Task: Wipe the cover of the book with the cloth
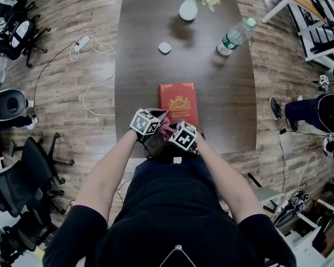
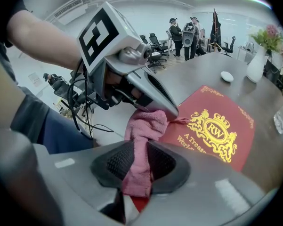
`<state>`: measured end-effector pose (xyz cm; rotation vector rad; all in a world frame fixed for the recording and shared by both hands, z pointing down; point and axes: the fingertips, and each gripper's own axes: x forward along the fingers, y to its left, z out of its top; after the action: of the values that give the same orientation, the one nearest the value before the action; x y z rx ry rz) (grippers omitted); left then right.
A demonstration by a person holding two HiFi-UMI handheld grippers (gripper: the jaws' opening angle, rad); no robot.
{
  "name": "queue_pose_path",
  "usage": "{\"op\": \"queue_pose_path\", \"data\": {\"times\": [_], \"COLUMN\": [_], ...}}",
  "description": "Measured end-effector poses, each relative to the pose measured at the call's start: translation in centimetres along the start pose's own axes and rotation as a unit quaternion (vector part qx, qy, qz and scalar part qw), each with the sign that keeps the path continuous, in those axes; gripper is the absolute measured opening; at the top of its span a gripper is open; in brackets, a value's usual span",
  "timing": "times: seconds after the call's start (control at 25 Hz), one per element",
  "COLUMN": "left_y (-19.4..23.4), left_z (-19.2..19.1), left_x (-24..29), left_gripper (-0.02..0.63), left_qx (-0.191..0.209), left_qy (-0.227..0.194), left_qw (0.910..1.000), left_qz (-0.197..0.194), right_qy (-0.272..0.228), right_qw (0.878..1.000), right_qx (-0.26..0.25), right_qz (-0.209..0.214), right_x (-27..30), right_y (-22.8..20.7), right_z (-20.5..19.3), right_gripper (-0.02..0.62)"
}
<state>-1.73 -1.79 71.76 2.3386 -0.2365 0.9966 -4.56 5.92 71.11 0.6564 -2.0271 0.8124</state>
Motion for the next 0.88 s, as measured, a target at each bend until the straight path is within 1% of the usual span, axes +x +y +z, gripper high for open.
{"op": "queue_pose_path", "data": {"times": [0.16,0.48,0.88], "left_y": [0.1,0.1,0.1], "left_z": [0.0,0.1,0.1], "left_x": [0.0,0.1,0.1], "left_gripper": [-0.005,-0.005,-0.005], "left_qx": [0.001,0.002,0.014], "left_qy": [0.000,-0.003,-0.002], "left_qw": [1.0000,0.9999,0.9999], "left_qz": [-0.002,-0.010,-0.009], "right_qy": [-0.004,0.007,0.009], "right_qw": [1.000,0.999,0.998], "right_qx": [0.004,0.024,0.039], "right_qz": [-0.010,-0.026,-0.045], "right_x": [-0.6,-2.2,-4.1], "right_y": [-1.1,-2.8,-4.7], "right_z": [-0.7,-2.8,-5.1], "right_gripper": [0.097,0.097,0.097]}}
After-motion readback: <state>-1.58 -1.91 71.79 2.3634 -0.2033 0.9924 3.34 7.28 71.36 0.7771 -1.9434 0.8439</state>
